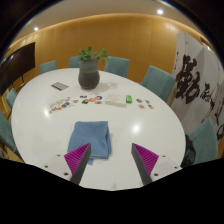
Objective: Fold towel
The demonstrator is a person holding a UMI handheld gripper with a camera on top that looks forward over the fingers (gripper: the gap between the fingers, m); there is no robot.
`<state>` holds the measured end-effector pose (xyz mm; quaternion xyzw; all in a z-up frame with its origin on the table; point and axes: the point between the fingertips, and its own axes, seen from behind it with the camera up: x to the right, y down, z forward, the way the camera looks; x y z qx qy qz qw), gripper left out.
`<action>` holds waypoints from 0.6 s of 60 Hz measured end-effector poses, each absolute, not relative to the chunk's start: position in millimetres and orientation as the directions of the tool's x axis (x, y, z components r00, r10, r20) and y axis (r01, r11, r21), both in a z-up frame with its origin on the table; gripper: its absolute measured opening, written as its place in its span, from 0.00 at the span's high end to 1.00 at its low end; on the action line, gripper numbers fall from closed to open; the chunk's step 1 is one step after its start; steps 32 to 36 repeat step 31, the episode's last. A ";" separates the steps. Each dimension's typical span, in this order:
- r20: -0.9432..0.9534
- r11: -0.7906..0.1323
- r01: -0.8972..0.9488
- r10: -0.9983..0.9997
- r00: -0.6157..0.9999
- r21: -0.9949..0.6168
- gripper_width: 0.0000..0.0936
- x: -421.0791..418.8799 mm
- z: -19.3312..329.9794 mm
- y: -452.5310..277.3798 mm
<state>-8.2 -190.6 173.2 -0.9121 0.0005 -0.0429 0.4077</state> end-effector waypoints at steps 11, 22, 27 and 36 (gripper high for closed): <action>0.112 -0.636 0.032 -0.086 0.990 -0.771 0.07 -17.6 222.2 -249.1; 0.102 -0.619 0.013 -0.109 0.989 -0.785 0.07 -31.1 239.1 -282.0; 0.077 -0.613 -0.005 -0.107 0.991 -0.790 0.07 -37.0 243.1 -288.6; 0.082 -0.614 0.000 -0.105 0.991 -0.790 0.07 -37.9 244.3 -290.3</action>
